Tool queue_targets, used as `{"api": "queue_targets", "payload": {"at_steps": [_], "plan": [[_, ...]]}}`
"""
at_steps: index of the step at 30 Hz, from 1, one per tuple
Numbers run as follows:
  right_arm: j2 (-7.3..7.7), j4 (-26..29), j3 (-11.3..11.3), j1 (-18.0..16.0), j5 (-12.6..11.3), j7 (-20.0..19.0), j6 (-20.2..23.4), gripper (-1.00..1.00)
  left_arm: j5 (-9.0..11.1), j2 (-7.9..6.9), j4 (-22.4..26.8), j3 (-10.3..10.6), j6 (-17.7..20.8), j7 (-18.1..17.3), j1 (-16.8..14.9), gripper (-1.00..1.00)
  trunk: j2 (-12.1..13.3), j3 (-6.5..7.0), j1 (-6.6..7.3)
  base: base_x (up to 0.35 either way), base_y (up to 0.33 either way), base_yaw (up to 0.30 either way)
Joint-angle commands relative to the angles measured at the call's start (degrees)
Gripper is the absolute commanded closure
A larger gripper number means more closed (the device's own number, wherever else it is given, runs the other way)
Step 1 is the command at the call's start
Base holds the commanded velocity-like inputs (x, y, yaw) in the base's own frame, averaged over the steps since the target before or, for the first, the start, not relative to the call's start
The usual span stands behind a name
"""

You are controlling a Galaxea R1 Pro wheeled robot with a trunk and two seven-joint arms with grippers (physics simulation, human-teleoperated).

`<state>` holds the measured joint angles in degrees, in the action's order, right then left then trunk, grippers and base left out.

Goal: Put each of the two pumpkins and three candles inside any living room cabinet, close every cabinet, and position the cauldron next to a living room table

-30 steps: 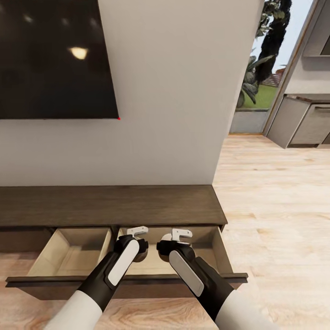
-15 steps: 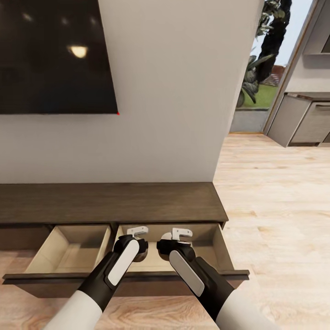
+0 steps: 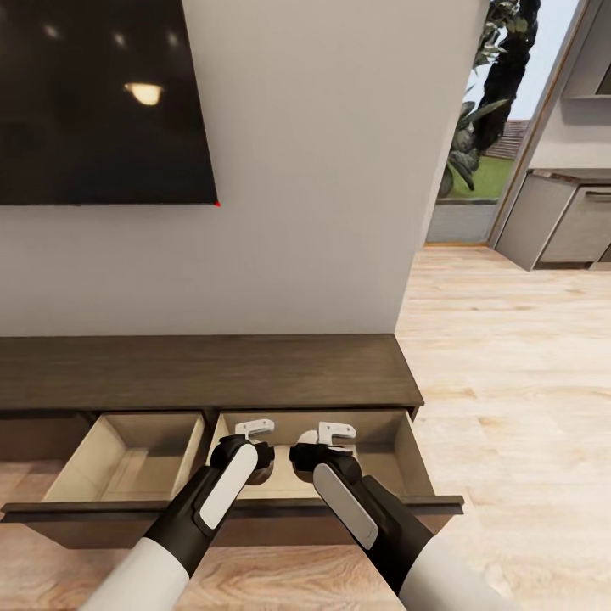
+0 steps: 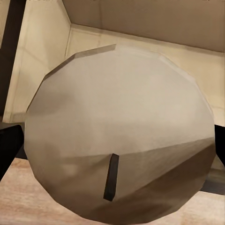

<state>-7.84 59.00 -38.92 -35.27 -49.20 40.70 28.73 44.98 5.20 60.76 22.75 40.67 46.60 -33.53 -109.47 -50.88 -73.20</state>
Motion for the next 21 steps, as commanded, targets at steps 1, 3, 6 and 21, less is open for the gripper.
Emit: {"api": "queue_targets", "payload": {"at_steps": [1,3,6,21], "plan": [[0.02,0.07,-0.11,-0.06,-0.37,0.43,0.11,1.0,0.55,-0.02,0.06,0.1,0.03,0.6,-0.05,1.0,-0.03,-0.05,0.01,0.0,0.0,0.0],[0.01,0.07,-0.11,-0.06,-0.37,0.43,0.11,1.0,0.55,-0.02,0.06,0.1,0.03,0.58,-0.05,1.0,-0.03,-0.05,0.01,0.005,0.0,0.0],[0.01,0.07,-0.11,-0.07,-0.37,0.43,0.12,1.0,0.48,-0.03,0.06,0.05,0.02,0.56,-0.05,1.0,-0.03,-0.05,0.01,0.112,0.028,0.0],[0.01,-0.04,-0.11,-0.07,-0.37,0.42,0.19,1.0,0.46,-0.05,0.06,0.01,0.02,0.58,-0.05,1.0,-0.03,-0.05,0.01,0.14,0.083,0.0]]}}
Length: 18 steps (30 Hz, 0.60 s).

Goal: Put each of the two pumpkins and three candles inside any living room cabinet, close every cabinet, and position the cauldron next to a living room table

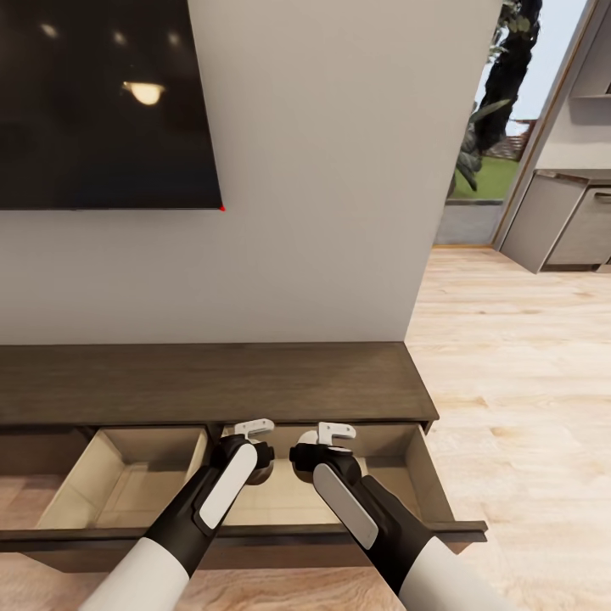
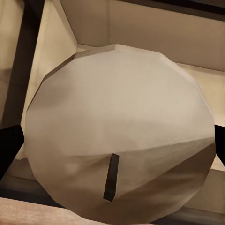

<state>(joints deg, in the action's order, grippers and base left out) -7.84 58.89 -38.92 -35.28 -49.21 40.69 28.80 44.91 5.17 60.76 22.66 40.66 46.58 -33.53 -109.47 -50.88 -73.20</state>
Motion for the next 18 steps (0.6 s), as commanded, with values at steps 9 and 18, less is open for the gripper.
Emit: {"api": "queue_targets", "payload": {"at_steps": [9,18], "plan": [[0.02,-0.25,-0.09,-0.09,-0.44,0.44,0.2,1.0,0.62,0.01,0.06,0.17,-0.16,0.6,-0.05,1.0,-1.63,-0.77,-0.87,0.001,0.001,0.0],[-0.09,-0.76,0.06,-0.09,-0.61,0.44,0.71,1.0,0.58,0.09,0.03,0.19,-0.14,0.61,-0.05,1.0,-5.24,-2.39,-2.85,0.0,0.0,0.0]]}}
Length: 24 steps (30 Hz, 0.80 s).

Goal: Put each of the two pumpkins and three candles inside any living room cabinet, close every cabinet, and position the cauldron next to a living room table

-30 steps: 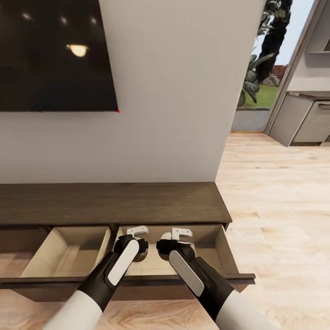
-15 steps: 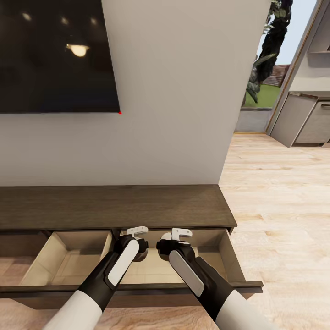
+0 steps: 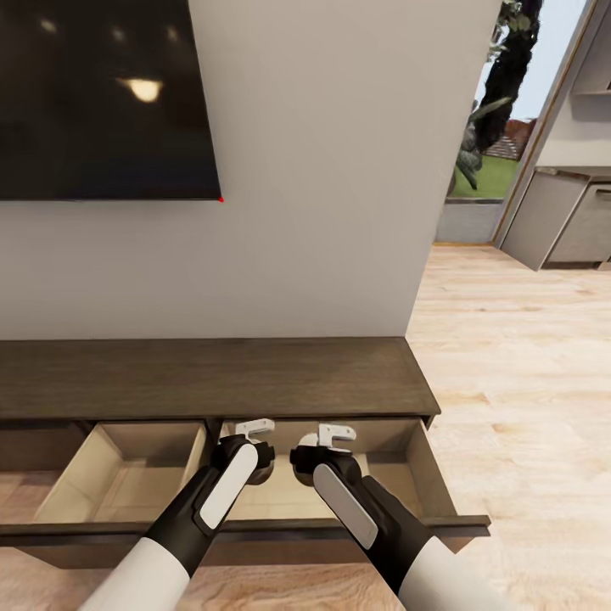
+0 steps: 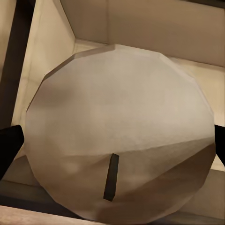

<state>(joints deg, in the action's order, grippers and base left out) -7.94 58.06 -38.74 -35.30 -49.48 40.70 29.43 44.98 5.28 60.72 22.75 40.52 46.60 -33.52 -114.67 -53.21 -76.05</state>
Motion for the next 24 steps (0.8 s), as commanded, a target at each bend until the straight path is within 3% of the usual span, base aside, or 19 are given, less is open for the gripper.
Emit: {"api": "queue_targets", "payload": {"at_steps": [1,24], "plan": [[-0.01,0.06,-0.11,-0.07,-0.34,0.45,0.09,1.0,0.52,-0.01,0.04,0.11,0.0,0.59,-0.05,1.0,-0.44,-0.23,-0.22,0.0,0.0,0.0],[0.01,-0.05,-0.11,-0.1,-0.28,0.43,0.02,1.0,0.46,-0.01,0.03,0.11,-0.06,0.59,-0.05,1.0,-9.67,-4.36,-5.27,0.0,0.0,0.0]]}}
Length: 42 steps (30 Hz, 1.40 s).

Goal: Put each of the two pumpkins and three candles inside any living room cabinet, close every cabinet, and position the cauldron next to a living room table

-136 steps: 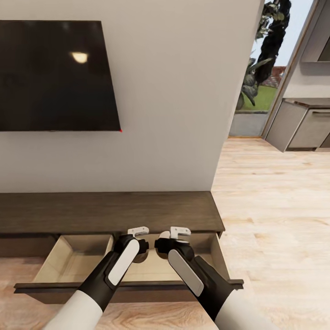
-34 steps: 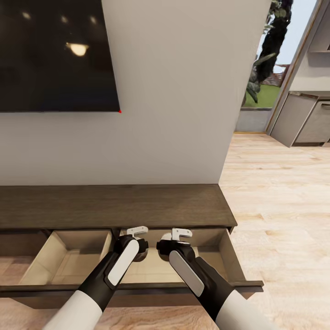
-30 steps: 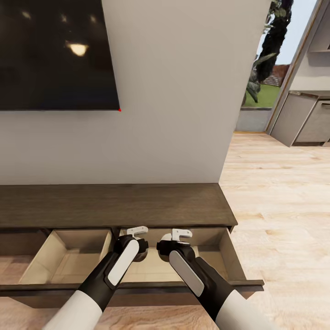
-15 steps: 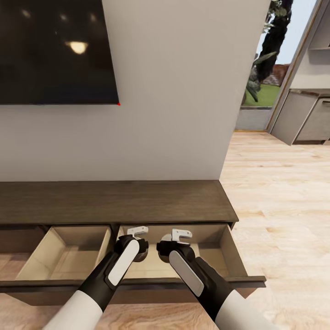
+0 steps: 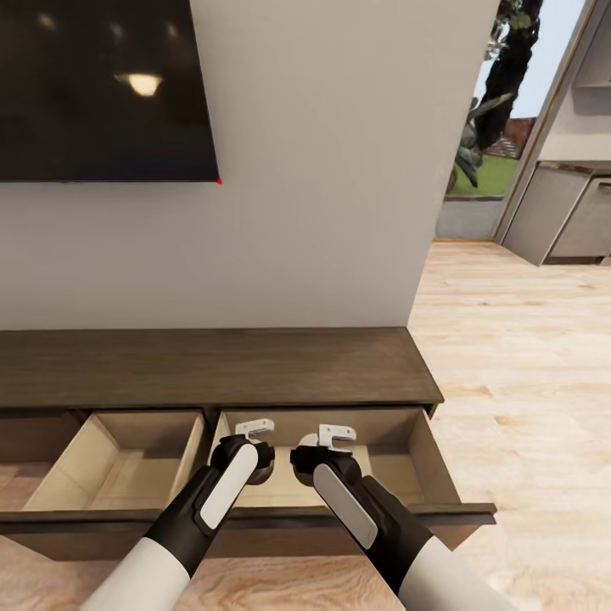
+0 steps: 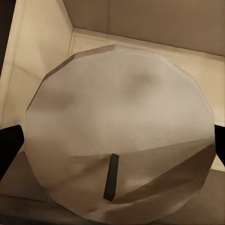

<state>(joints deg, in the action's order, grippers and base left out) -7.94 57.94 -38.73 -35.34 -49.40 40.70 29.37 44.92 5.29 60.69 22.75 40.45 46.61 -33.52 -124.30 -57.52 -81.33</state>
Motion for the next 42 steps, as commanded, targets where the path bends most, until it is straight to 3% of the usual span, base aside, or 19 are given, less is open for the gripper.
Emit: {"api": "queue_targets", "payload": {"at_steps": [1,11,42], "plan": [[0.02,0.07,-0.11,-0.07,-0.35,0.43,0.06,1.0,0.52,-0.02,0.07,0.11,0.0,0.59,-0.05,1.0,-0.44,-0.23,-0.22,0.0,0.0,0.0],[0.03,0.07,-0.11,-0.05,-0.34,0.43,-0.12,1.0,0.52,-0.02,0.11,0.11,-0.02,0.59,-0.05,1.0,-4.45,-2.03,-2.41,0.0,0.0,0.0],[0.02,-0.12,-0.11,-0.04,-0.63,0.62,0.14,1.0,0.52,-0.06,0.13,0.11,-0.03,0.59,-0.05,1.0,-4.45,-2.03,-2.41,0.051,0.0,0.0]]}}
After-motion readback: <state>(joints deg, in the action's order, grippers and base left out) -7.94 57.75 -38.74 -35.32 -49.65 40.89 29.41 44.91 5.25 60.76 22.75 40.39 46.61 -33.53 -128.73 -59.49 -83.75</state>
